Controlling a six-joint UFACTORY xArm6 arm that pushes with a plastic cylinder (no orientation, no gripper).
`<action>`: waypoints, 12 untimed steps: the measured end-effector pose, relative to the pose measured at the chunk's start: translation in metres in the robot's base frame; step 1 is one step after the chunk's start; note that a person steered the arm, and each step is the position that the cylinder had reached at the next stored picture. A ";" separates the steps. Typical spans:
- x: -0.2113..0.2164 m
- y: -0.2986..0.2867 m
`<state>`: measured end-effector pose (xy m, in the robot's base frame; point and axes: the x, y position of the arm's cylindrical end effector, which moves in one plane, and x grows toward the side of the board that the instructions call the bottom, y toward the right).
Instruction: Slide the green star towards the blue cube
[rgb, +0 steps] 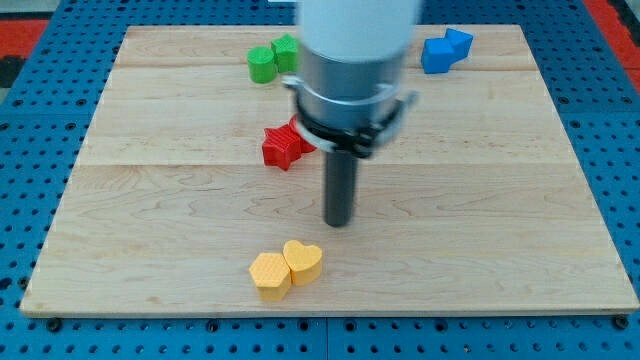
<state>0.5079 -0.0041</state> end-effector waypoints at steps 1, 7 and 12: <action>0.001 -0.007; -0.168 -0.154; -0.272 -0.185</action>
<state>0.2359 -0.1888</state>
